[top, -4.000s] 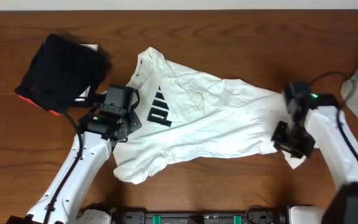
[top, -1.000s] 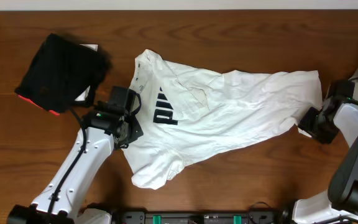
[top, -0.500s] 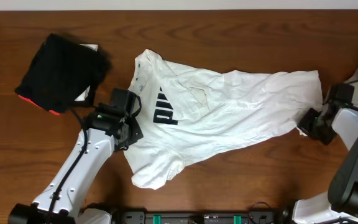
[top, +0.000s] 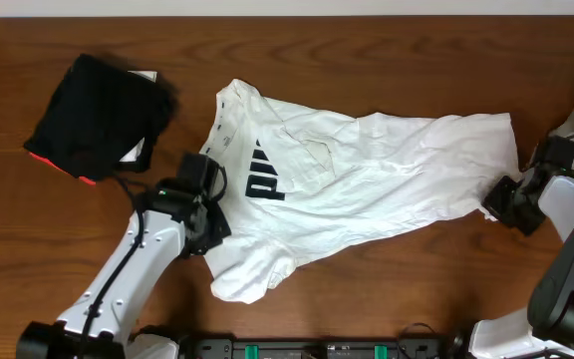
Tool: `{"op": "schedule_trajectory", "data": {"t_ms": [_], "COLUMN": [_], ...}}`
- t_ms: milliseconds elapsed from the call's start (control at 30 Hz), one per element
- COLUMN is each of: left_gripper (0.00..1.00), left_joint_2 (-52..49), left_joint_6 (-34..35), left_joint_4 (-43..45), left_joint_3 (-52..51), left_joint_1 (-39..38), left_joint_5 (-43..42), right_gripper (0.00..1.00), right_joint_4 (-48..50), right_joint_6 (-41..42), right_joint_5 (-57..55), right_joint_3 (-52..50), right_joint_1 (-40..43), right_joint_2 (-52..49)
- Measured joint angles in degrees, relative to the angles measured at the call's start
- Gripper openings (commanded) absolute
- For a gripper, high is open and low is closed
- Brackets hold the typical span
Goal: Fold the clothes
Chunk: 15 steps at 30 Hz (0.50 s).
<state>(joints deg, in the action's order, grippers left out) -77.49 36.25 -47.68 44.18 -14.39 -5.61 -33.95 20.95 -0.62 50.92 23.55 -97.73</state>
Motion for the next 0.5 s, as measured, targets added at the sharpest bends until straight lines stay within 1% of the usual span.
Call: {"op": "schedule_trajectory", "data": {"t_ms": [100,267,500], "left_gripper": [0.13,0.13,0.13], "left_joint_2": [-0.22,-0.28,-0.37], "left_joint_6": [0.15,0.42,1.62], "left_joint_4": [0.0,0.37,5.84], "left_joint_3": [-1.14,-2.95,-6.93], "left_joint_1": [0.0,0.0,0.0], "left_joint_5": [-2.89,-5.01,-5.9], "right_gripper": [0.01,0.01,0.01], "right_joint_4": [0.0,-0.02,-0.76], "right_joint_6": [-0.02,0.0,-0.02], "right_joint_5": [0.0,0.0,-0.22], "right_joint_3": [0.0,0.0,0.0], "right_joint_1": [0.0,0.0,0.0], "right_joint_2": [0.0,0.0,0.07]}}
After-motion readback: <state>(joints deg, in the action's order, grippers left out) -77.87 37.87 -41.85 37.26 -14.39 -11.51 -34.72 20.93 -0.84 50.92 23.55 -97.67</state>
